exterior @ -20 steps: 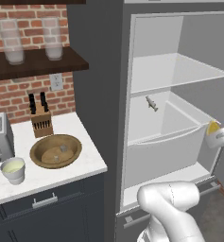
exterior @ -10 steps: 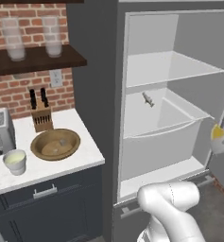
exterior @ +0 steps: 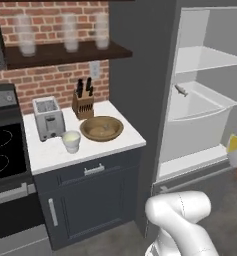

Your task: Grab a lemon wedge from the fridge and one ice cube from the ice bowl, and put them in the glass of lemonade.

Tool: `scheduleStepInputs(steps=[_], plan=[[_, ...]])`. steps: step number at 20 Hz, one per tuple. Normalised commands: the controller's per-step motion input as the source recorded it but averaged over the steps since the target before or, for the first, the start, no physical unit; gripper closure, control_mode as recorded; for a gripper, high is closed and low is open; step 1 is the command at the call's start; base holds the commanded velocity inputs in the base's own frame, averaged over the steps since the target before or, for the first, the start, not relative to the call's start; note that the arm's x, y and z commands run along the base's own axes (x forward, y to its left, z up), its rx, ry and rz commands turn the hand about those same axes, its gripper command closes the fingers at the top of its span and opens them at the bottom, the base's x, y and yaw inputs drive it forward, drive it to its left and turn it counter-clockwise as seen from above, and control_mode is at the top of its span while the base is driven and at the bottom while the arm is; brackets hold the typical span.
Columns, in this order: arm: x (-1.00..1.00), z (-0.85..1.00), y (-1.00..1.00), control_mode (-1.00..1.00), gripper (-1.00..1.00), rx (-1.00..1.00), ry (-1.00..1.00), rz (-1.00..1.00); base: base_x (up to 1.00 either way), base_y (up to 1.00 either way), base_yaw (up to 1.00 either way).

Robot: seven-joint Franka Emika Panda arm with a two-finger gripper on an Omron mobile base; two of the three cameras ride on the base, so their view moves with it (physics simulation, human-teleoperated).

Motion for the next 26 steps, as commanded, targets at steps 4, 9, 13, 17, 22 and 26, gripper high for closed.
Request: scheduleStepInputs(steps=[4, 9, 13, 17, 22, 26], plan=[[0.00, 0.00, 0.00, 1.00, 1.00, 0.00, 0.00, 0.00, 0.08, 1.00, 0.00], [0.00, 0.00, 0.00, 1.00, 1.00, 0.00, 0.00, 0.00, 0.46, 0.96, 0.00], [0.00, 0.00, 0.00, 1.00, 1.00, 0.00, 0.00, 0.00, 0.70, 0.78, 0.00], [0.00, 0.00, 0.00, 1.00, 1.00, 0.00, 0.00, 0.00, 0.71, 0.50, 0.00], [0.00, 0.00, 0.00, 1.00, 1.00, 0.00, 0.00, 0.00, 0.43, 0.14, 0.00], [0.00, 0.00, 0.00, 1.00, 1.00, 0.00, 0.00, 0.00, 0.11, 0.00, 0.00]])
